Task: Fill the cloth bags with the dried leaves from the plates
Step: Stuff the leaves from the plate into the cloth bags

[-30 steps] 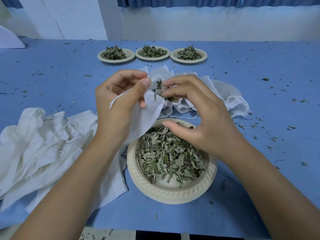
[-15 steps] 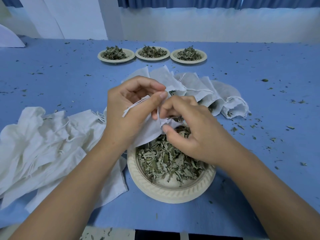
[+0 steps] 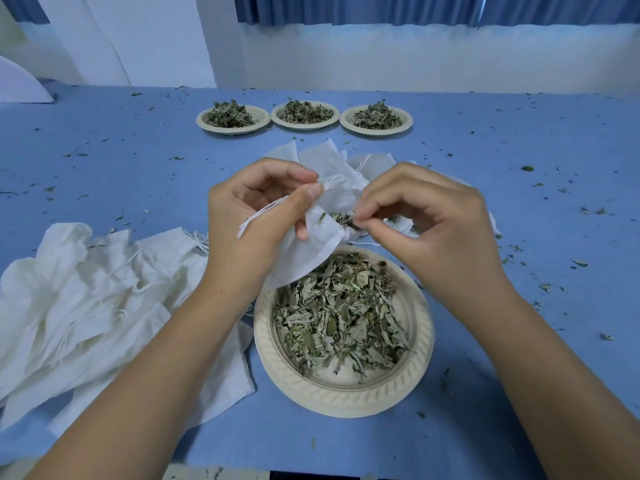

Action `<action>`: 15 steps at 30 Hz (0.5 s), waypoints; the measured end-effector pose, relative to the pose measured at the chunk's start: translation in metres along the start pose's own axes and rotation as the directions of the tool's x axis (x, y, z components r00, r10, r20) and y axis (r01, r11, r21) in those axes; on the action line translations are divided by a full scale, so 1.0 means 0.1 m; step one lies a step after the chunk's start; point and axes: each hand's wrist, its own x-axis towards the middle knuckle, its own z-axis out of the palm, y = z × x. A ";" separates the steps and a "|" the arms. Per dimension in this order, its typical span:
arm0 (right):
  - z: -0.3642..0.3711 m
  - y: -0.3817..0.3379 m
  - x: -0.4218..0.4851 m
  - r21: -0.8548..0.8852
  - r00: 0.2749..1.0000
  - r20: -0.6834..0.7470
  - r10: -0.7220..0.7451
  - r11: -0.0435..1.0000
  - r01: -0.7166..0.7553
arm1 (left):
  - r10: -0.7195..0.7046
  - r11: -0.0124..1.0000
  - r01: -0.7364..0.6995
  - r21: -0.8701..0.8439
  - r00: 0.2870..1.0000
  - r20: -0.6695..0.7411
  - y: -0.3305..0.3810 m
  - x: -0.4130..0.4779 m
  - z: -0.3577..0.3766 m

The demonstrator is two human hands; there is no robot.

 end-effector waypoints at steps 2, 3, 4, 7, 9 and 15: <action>0.02 -0.02 -0.01 0.070 0.996 -0.073 0.043 0.997 -0.038 | -0.002 1.000 0.002 0.005 1.000 0.020 0.00 -0.02 0.02; 0.05 -0.03 -0.02 0.084 0.993 -0.102 0.055 0.995 -0.047 | -0.004 1.000 0.003 0.006 0.999 0.035 0.00 -0.03 0.04; 0.07 -0.04 -0.03 0.061 0.992 -0.119 0.047 0.997 -0.040 | -0.005 1.000 0.005 0.000 0.999 0.053 0.00 -0.04 0.05; 0.18 -0.03 -0.05 -0.178 0.996 -0.023 -0.081 0.981 0.076 | -0.004 1.000 0.006 -0.027 0.996 0.087 0.01 -0.07 0.07; 0.21 -0.02 -0.06 -0.275 0.985 0.079 -0.154 0.946 0.170 | -0.011 0.999 0.014 -0.035 0.997 0.079 0.00 -0.06 0.07; 0.01 -0.04 -0.02 -0.317 0.984 -0.050 -0.173 0.937 0.148 | -0.056 0.989 0.048 -0.140 0.997 -0.051 -0.03 0.01 0.01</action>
